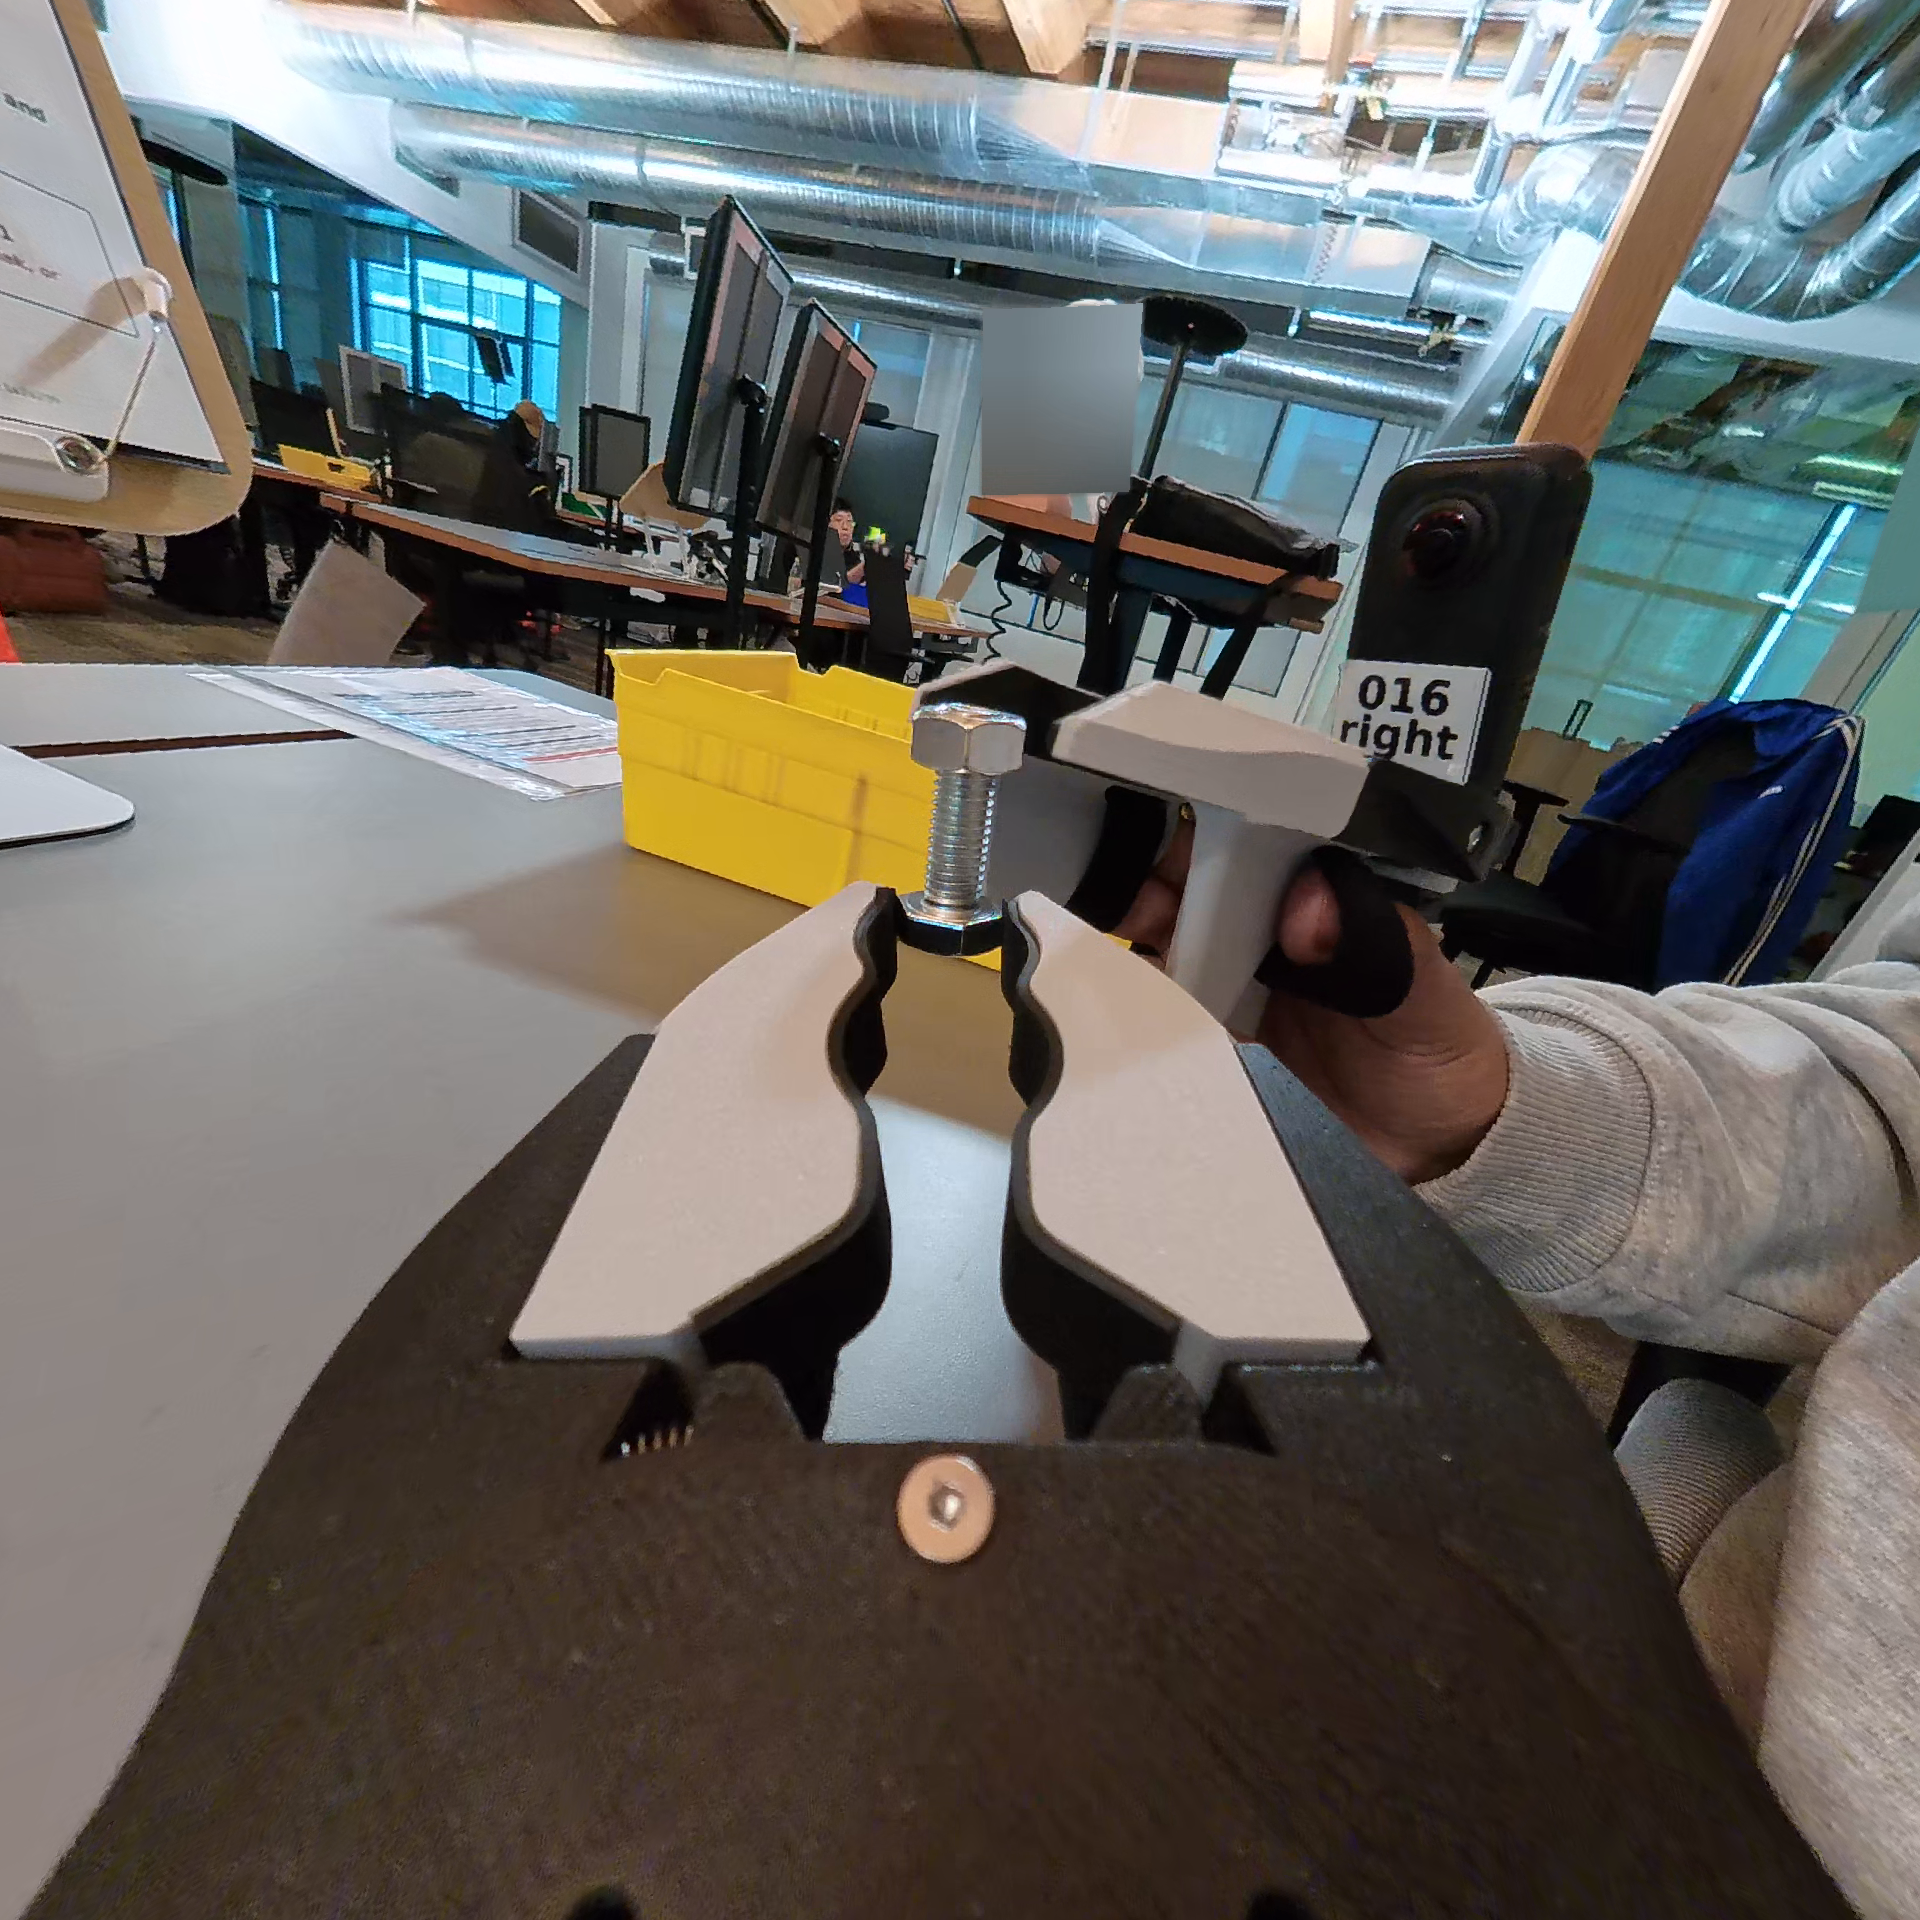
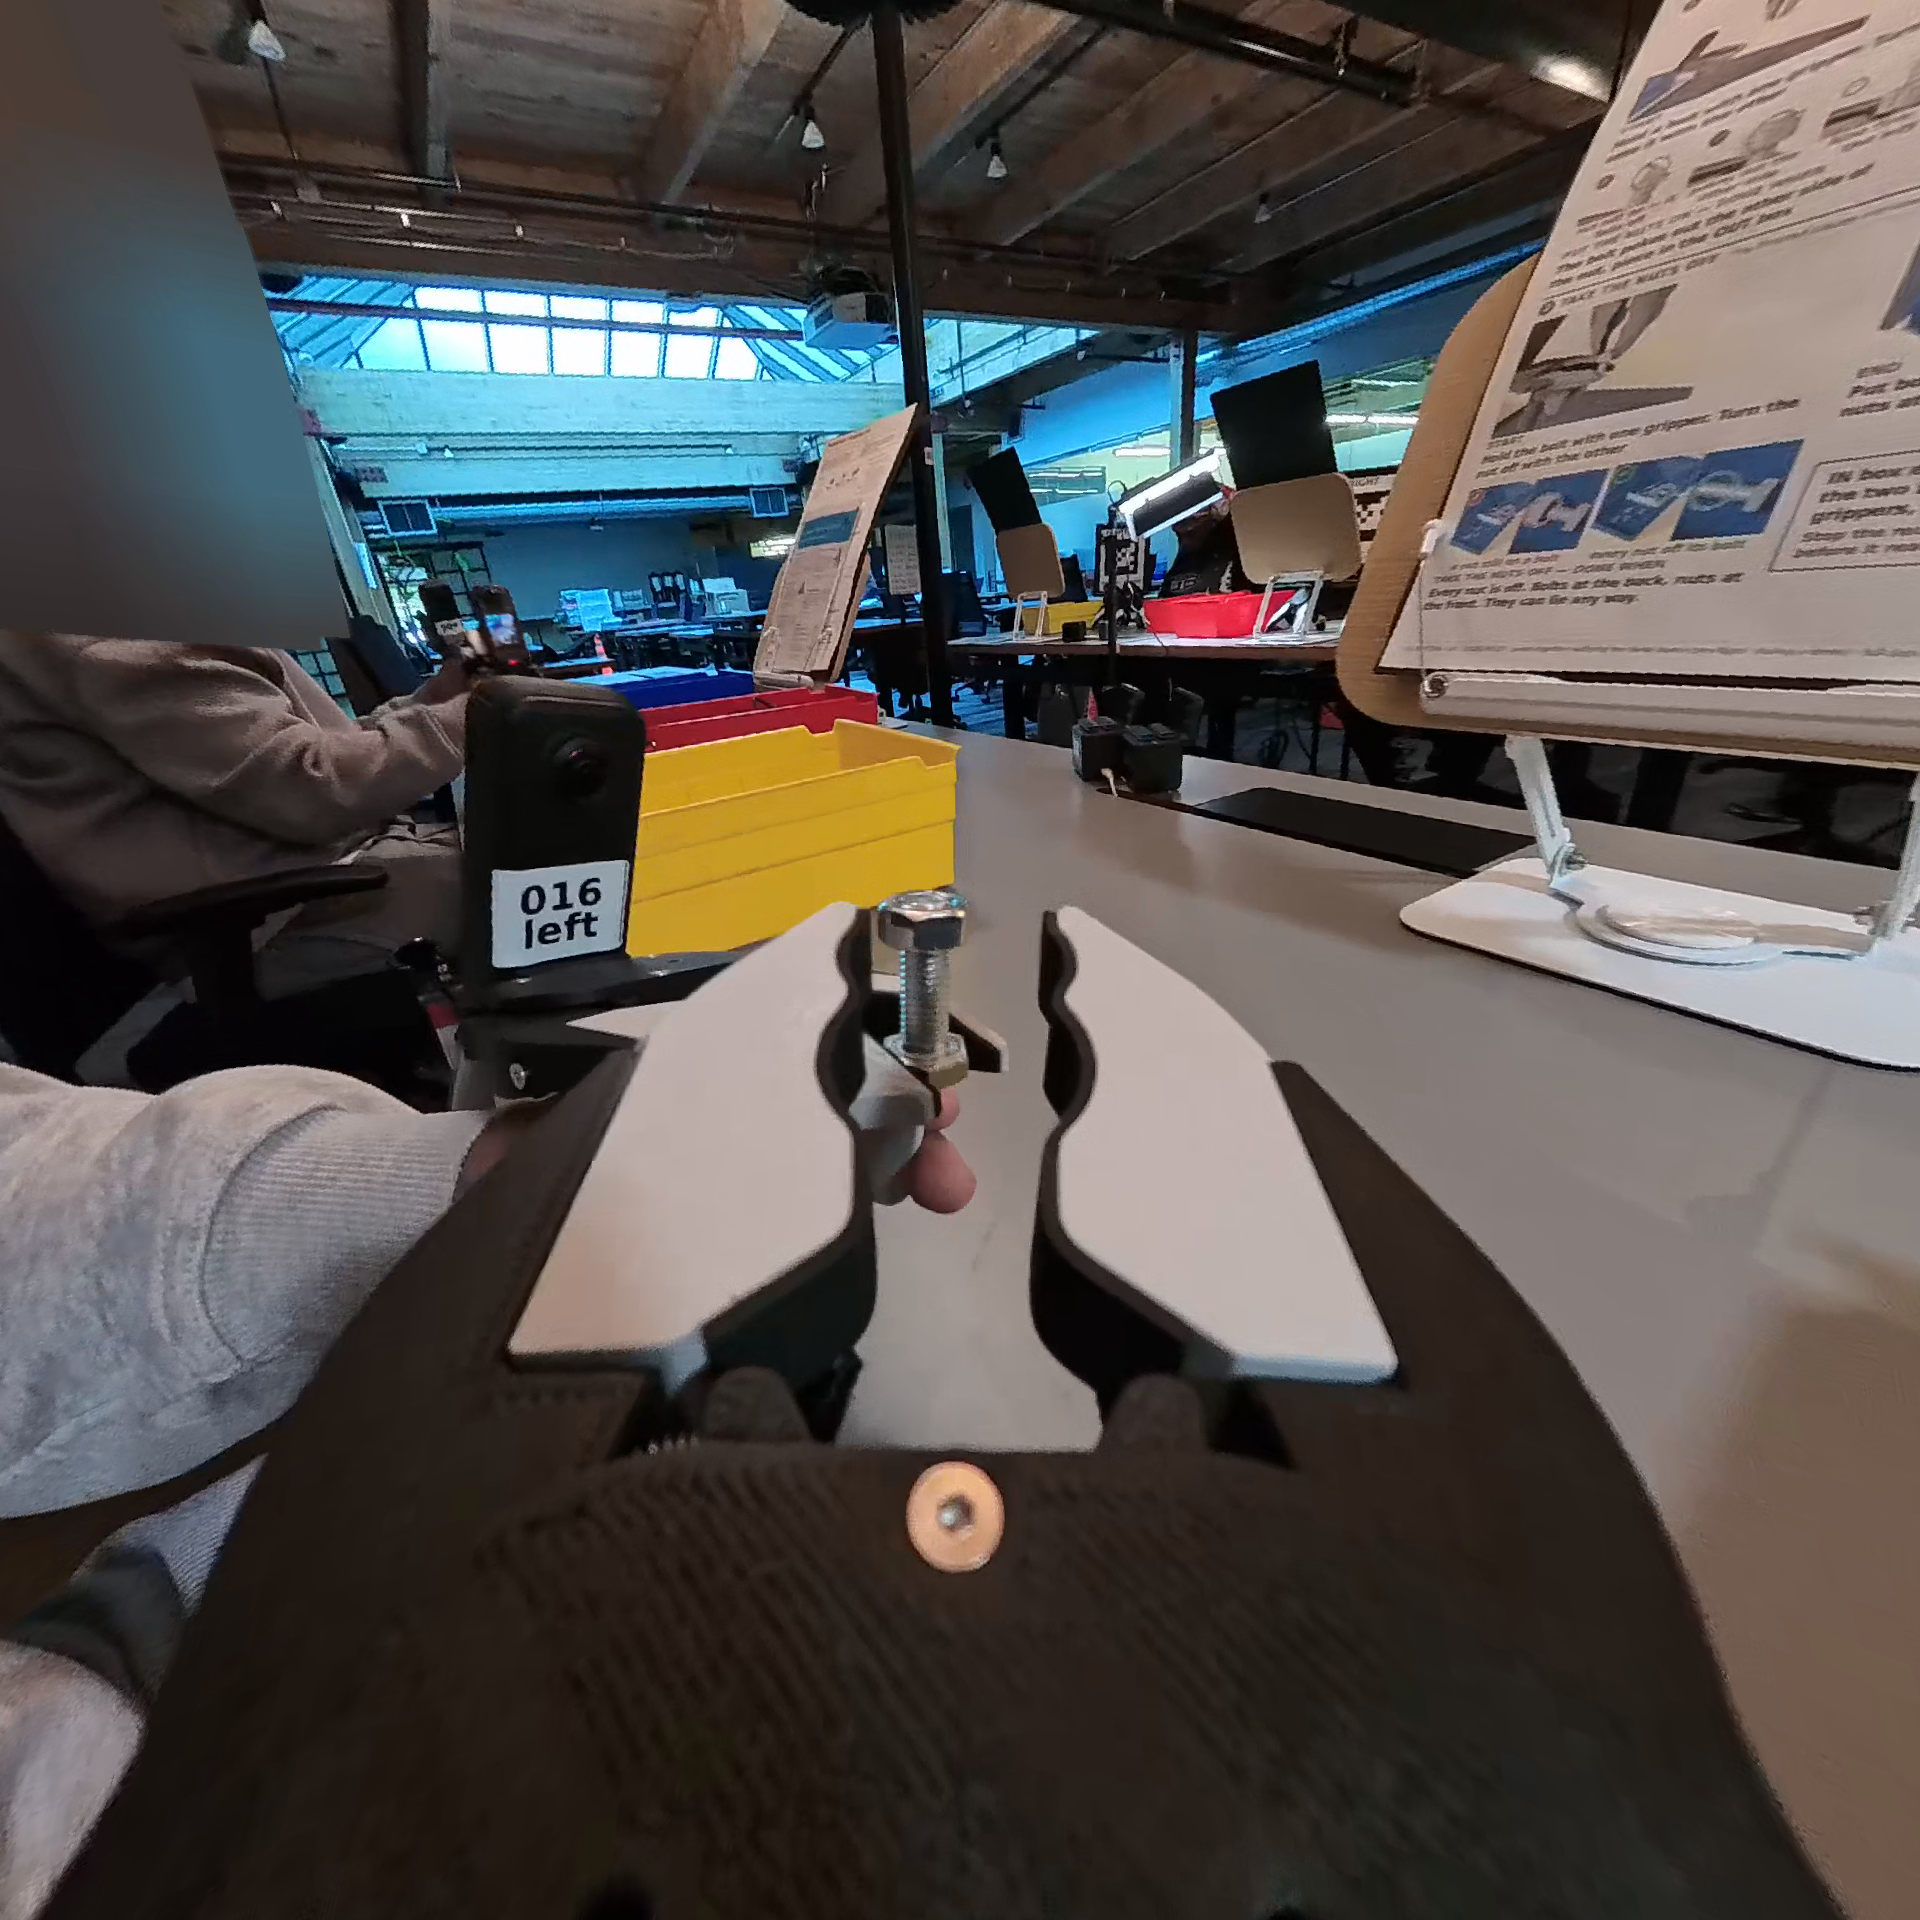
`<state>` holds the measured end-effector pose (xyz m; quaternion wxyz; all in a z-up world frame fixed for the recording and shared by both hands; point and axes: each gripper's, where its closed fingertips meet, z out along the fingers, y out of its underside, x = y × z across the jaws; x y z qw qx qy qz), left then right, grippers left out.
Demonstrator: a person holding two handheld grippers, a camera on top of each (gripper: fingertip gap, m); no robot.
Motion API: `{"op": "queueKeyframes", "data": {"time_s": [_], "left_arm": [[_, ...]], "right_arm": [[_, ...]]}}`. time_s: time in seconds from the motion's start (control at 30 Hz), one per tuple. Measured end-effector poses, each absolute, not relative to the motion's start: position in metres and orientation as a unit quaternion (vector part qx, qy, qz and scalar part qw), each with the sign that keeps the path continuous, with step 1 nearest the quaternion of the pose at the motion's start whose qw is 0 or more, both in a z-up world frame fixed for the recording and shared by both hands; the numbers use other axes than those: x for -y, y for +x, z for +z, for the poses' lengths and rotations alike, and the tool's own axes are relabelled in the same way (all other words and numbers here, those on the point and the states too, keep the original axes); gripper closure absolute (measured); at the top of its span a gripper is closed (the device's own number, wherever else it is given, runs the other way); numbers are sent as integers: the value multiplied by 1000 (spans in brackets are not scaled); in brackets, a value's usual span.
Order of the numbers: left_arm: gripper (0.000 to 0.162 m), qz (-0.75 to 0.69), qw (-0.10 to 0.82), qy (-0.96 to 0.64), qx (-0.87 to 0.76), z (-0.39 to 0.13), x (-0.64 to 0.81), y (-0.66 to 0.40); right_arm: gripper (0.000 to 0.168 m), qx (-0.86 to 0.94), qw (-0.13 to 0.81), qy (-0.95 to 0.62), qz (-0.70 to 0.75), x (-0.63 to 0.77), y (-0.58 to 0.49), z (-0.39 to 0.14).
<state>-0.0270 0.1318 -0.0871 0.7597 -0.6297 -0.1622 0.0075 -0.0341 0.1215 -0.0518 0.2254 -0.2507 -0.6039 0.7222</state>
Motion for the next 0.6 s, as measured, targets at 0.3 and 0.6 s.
{"op": "queueKeyframes", "data": {"time_s": [0.3,0.6], "left_arm": [[141,7,760,-629,163,-87,-132,-27],[141,8,760,-628,166,-87,-131,-28]], "right_arm": [[143,593,230,-291,715,-136,-45,-55],[147,608,264,-228,713,-122,-27,-45]]}}
